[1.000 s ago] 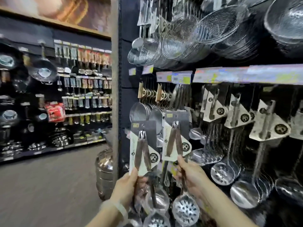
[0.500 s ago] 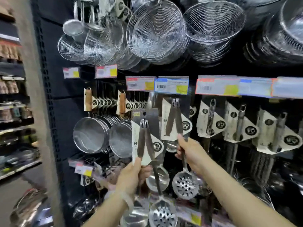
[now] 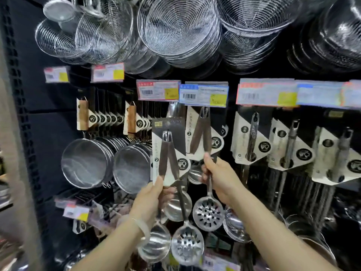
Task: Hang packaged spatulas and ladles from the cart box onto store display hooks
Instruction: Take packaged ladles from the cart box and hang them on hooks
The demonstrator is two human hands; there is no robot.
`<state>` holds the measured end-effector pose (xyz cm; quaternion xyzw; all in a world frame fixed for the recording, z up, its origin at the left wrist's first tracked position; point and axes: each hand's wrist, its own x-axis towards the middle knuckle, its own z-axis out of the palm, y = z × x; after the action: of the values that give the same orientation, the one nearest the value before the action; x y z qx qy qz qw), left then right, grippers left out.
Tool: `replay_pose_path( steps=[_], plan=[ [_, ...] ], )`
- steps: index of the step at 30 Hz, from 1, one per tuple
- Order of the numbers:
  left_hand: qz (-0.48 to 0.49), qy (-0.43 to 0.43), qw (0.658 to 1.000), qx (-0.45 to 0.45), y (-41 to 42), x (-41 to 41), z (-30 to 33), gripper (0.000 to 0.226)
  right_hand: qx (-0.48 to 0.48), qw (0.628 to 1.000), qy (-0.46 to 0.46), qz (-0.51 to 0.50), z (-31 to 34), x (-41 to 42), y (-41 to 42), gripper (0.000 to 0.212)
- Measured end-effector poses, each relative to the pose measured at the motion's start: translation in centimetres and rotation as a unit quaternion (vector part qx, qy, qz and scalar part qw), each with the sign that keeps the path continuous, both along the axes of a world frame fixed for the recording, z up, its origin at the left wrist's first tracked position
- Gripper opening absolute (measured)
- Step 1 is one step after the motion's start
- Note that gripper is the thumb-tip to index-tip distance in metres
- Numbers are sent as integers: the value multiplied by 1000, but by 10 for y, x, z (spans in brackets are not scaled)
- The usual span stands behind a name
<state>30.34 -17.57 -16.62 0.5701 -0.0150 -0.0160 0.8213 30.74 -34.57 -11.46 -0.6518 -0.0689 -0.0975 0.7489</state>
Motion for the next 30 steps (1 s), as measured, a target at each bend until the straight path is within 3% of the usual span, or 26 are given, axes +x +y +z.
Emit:
replay_pose_path(
  steps=[5,13,19,23,27,30],
  plan=[
    [-21,-24,999,0,2,5,2,31,75,997,12,-7,0,-3,2,19],
    [-73,-19,997,4,8,16,2,29,68,990,70,-104,6,30,5,22],
    [-99,-1,995,20,13,21,3,32,-37,958,99,-265,14,86,-15,20],
    [-110,1,993,47,12,25,1,35,-25,954,52,-295,11,107,-23,17],
    [-118,13,991,54,8,26,-5,38,-61,951,75,-295,8,118,-23,36],
    [-115,18,992,54,8,27,-8,36,-88,921,131,-355,11,118,-21,60]
  ],
)
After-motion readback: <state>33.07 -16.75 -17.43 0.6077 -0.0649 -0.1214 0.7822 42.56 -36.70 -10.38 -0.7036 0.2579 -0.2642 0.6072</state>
